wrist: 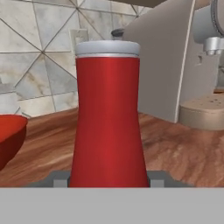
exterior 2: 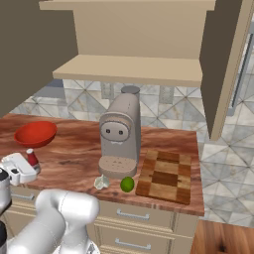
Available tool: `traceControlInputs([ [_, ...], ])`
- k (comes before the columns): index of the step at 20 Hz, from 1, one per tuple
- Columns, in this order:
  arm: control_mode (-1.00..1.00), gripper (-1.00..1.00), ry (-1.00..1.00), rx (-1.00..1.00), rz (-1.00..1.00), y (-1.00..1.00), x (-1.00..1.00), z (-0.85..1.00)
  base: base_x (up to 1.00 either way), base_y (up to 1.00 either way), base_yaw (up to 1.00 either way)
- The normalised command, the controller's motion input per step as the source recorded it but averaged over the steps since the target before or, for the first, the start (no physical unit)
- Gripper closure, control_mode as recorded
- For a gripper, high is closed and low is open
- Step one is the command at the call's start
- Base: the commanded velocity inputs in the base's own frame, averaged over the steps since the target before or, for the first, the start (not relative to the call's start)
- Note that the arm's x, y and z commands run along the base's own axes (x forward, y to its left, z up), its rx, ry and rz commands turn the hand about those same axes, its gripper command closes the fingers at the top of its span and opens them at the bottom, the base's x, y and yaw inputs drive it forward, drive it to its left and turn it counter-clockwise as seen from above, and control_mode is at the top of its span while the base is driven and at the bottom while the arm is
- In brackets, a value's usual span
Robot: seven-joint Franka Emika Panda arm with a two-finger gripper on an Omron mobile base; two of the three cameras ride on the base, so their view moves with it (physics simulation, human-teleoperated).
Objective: Open the cabinet. Place the bowl and condiment on the counter. Then place the lime and garlic on the cutting board.
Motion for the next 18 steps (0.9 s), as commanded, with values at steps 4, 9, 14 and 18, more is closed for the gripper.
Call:
traceControlInputs([
  [4,-1.0,1.0,0.0,0.0,0.0,0.01,0.29,-0.2,0.0,0.0,0.0],
  [9,-1.0,1.0,0.0,0.0,0.0,0.02,0.2,-0.2,0.0,0.0,0.0],
  [14,-1.0,1.0,0.0,0.0,0.0,0.05,0.16,-0.22,0.0,0.0,0.0],
  [18,-1.0,1.0,0.0,0.0,0.0,0.06,0.14,-0.21,0.0,0.0,0.0],
])
